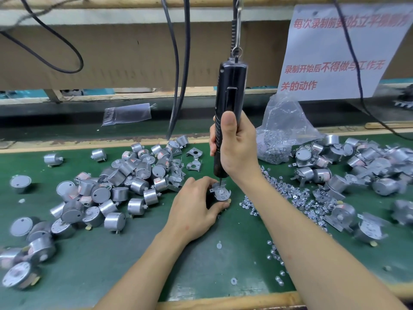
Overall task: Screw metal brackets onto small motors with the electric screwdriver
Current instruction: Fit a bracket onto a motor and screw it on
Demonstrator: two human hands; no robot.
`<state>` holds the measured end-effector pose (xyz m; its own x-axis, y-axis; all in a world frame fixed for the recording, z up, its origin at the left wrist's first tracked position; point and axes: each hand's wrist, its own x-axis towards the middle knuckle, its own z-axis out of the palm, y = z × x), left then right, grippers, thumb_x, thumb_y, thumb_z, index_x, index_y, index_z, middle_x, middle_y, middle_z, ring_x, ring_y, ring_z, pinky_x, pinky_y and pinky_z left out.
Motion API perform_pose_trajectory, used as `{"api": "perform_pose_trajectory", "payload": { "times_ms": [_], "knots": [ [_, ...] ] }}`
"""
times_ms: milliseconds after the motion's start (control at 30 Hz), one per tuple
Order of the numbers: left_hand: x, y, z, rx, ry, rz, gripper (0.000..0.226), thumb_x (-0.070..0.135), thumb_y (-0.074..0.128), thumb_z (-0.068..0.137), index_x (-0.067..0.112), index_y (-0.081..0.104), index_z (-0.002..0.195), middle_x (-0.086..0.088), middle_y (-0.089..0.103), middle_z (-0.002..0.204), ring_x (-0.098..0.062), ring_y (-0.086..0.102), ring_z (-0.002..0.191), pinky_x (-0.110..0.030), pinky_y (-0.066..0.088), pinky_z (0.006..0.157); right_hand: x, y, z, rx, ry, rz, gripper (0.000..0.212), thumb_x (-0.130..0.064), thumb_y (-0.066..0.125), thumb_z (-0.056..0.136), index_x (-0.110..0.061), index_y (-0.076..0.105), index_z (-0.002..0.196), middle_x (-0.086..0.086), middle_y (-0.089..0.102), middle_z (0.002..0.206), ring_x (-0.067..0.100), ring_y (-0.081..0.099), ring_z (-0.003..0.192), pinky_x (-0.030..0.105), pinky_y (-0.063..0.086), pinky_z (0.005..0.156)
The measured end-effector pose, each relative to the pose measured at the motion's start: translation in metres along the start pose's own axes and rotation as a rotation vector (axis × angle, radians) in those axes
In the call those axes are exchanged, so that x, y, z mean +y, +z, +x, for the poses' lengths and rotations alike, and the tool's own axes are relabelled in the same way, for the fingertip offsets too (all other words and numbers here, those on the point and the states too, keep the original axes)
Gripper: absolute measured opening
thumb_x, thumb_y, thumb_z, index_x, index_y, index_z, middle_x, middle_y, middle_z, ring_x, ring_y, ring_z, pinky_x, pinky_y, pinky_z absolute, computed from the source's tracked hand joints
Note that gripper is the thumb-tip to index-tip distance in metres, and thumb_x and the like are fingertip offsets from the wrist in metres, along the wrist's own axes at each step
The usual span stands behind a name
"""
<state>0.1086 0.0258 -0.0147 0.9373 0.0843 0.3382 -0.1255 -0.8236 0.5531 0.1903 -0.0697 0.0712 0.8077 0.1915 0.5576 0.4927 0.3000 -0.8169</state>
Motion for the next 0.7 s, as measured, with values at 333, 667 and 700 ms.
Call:
{"api": "perform_pose_trajectory", "payload": {
  "times_ms": [333,667,700],
  "knots": [
    [0.014,-0.008,-0.007,0.009,-0.056,0.021,0.043,0.049,0.074,0.08,0.025,0.062,0.113,0.018,0.052,0.089,-0.014,0.054,0.099,-0.03,0.045,0.08,-0.014,-0.002,-0.011,0.015,0.021,-0.284,0.059,-0.074,0.056,0.083,-0.017,0.056,0.098,0.001,0.067,0.074,0.018,0.066,0.068,0.032,0.055,0.065],
    [0.019,-0.028,-0.025,-0.086,-0.109,-0.15,0.033,0.045,0.086,0.066,0.042,0.063,0.089,0.023,0.067,0.089,0.003,0.06,0.088,-0.008,0.037,0.072,-0.03,-0.045,-0.073,-0.23,0.399,-0.747,0.037,-0.05,0.067,0.094,-0.018,0.073,0.11,-0.012,0.071,0.098,0.002,0.066,0.086,0.017,0.053,0.081],
    [0.025,-0.028,-0.028,-0.057,-0.081,-0.165,0.033,0.045,0.085,0.065,0.045,0.062,0.089,0.024,0.067,0.089,0.005,0.059,0.089,-0.01,0.037,0.073,-0.033,-0.048,-0.077,-0.26,0.462,-0.757,0.036,-0.047,0.066,0.095,-0.016,0.073,0.113,-0.009,0.072,0.102,0.005,0.066,0.09,0.024,0.054,0.087]
  ]
}}
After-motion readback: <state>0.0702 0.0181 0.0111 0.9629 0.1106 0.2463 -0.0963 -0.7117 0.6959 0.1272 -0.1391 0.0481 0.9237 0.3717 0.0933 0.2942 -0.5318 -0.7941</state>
